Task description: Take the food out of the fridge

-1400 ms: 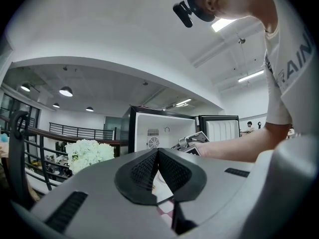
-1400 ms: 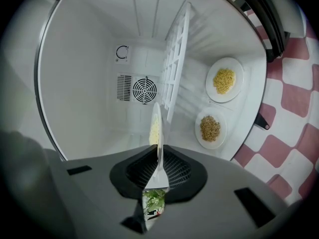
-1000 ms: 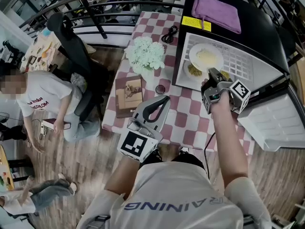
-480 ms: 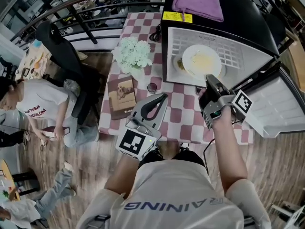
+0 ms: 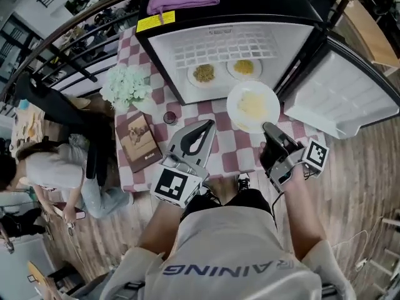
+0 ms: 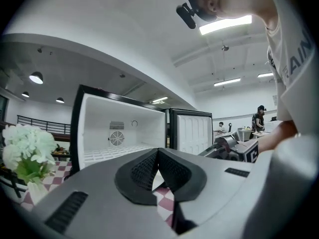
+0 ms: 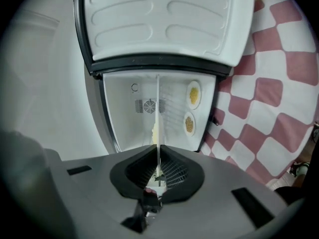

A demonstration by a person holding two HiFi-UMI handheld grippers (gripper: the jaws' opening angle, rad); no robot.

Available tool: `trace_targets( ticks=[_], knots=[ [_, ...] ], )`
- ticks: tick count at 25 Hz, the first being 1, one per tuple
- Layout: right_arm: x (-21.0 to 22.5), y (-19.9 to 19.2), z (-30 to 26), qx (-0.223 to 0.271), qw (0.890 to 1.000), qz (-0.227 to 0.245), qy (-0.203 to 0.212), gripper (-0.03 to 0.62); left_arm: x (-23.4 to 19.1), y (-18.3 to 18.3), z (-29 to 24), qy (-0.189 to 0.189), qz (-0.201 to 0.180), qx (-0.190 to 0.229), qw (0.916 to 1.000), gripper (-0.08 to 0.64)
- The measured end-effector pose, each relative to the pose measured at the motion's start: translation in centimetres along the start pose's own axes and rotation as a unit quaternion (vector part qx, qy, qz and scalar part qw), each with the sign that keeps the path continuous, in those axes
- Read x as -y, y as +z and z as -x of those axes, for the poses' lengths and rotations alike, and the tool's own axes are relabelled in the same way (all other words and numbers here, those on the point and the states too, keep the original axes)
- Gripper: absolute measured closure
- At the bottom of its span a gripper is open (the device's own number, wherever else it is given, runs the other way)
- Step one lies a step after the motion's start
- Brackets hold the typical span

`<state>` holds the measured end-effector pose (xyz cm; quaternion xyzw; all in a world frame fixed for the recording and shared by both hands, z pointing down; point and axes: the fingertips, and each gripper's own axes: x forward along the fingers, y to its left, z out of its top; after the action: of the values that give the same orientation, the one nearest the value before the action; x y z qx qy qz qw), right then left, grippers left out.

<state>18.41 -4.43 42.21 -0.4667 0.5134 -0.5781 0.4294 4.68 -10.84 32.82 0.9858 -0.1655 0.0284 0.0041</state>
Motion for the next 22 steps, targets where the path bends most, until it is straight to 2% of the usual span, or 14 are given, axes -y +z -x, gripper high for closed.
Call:
trace_targets(
  ticks=[5, 12, 18, 22],
  knots=[
    [5.7, 0.6, 6.0, 0.039, 0.999, -0.005, -0.016, 0.561, 4.2, -3.0, -3.2, -0.076, 0.002, -0.027, 0.9968, 0.552],
    [15.2, 2.1, 11.8, 0.101, 0.991, -0.04, -0.08, 0.561, 9.2, -7.5, -6.0, -0.143, 0.009, -0.072, 0.987, 0.552],
    [21.0, 4.4, 13.4, 0.137, 0.981, -0.065, -0.12, 0.561, 11.6, -9.8, -7.4, -0.171, 0.015, -0.097, 0.9803, 0.551],
    [22.8, 5.7, 13.8, 0.151, 0.977, -0.073, -0.129, 0.56, 12.9, -10.8, -7.4, -0.179, 0.02, -0.114, 0.9771, 0.552]
  ],
)
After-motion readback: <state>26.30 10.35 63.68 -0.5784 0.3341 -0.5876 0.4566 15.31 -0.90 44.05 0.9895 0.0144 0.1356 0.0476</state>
